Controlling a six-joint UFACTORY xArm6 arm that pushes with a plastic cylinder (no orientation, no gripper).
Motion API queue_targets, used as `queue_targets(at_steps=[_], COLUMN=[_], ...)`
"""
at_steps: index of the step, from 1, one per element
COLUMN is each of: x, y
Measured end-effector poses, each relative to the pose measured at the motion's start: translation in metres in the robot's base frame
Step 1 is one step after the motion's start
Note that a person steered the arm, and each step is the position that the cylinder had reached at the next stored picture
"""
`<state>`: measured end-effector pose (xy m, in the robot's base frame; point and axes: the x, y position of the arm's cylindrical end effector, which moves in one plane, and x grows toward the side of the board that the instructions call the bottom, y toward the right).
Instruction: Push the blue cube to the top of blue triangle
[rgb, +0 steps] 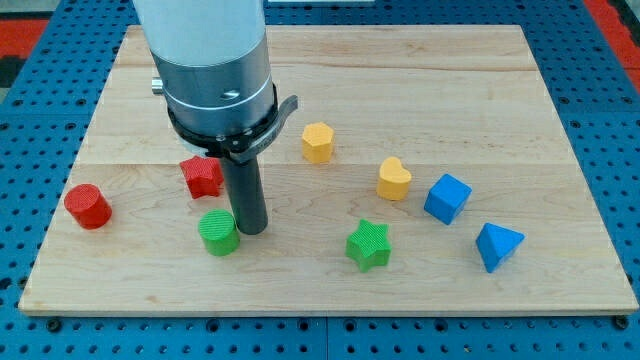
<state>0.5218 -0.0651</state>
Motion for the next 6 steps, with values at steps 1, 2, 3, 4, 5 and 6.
queue_targets(at_steps=[1, 2, 3, 4, 5, 6], x=[-0.03, -0.031, -0.026, -0.044, -0.06, -0.059], y=[0.055, 0.093, 0.118, 0.148, 0.144, 0.123])
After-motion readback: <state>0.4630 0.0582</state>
